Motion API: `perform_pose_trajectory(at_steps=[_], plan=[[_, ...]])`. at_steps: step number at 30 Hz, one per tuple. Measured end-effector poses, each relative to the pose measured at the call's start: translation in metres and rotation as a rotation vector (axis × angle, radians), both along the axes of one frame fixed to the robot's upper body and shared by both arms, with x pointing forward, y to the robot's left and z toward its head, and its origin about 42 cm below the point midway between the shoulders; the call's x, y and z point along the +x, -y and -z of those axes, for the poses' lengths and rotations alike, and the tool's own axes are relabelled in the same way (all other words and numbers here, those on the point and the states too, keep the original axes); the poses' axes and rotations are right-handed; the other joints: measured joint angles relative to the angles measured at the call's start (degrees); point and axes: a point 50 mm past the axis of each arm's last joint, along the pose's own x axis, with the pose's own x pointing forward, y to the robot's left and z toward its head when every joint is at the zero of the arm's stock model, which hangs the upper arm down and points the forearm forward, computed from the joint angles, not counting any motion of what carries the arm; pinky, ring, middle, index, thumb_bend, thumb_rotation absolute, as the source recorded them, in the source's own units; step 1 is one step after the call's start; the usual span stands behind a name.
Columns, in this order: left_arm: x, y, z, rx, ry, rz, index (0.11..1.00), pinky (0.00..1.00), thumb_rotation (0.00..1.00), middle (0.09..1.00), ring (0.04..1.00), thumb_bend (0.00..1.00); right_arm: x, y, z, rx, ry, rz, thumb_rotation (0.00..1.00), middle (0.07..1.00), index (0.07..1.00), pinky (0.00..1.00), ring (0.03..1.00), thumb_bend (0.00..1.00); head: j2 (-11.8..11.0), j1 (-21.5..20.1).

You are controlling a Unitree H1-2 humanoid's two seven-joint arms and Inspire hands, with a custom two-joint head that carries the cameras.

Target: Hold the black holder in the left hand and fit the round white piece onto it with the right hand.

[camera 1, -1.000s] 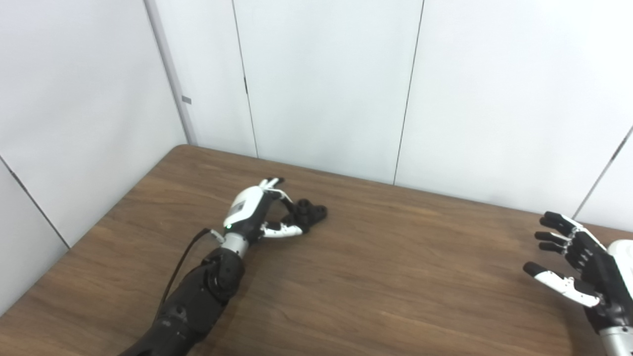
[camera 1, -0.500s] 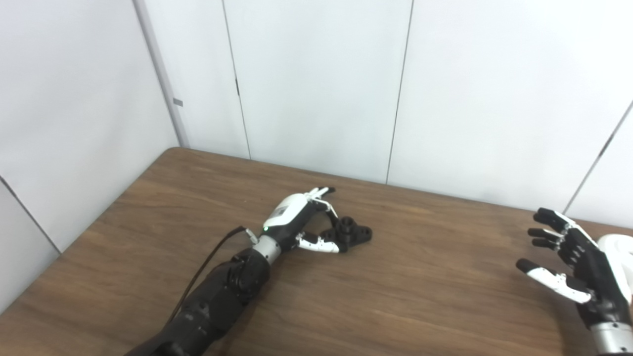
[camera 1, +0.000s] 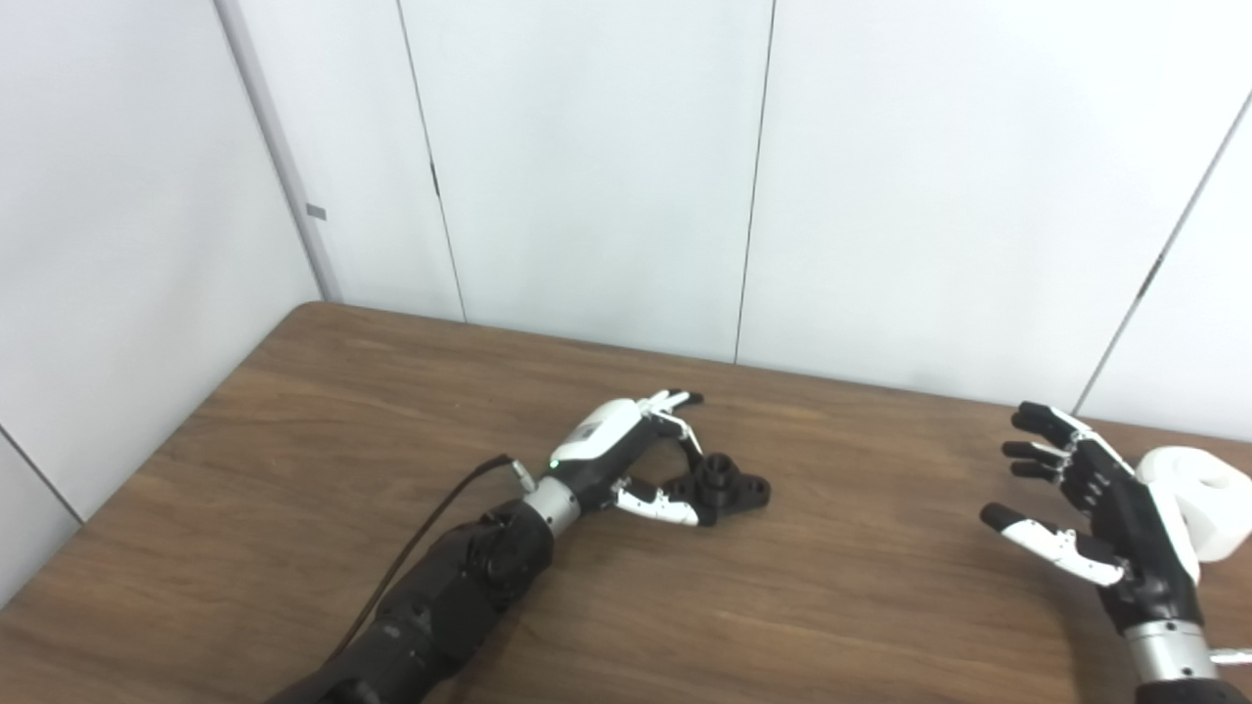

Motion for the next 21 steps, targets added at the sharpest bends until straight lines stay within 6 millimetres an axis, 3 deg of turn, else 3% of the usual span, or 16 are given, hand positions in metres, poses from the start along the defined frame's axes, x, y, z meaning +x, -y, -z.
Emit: perform_pose_trajectory(at_steps=[10,21], plan=[[0.002,0.016,0.002,0.011,-0.018,0.066,0.482,1.0,0.06,0.947,1.0,0.52,-0.001,-0.004,-0.001,0.005,0.007,-0.005,0.34,0.813,0.801,0.67,0.725,0.71,0.9,-4.8],[0.001,0.02,0.001,0.023,-0.024,0.112,0.481,1.0,0.06,0.944,1.0,0.52,-0.009,-0.012,-0.003,0.01,0.035,0.001,0.37,0.816,0.8,0.66,0.725,0.72,2.0,-10.6]])
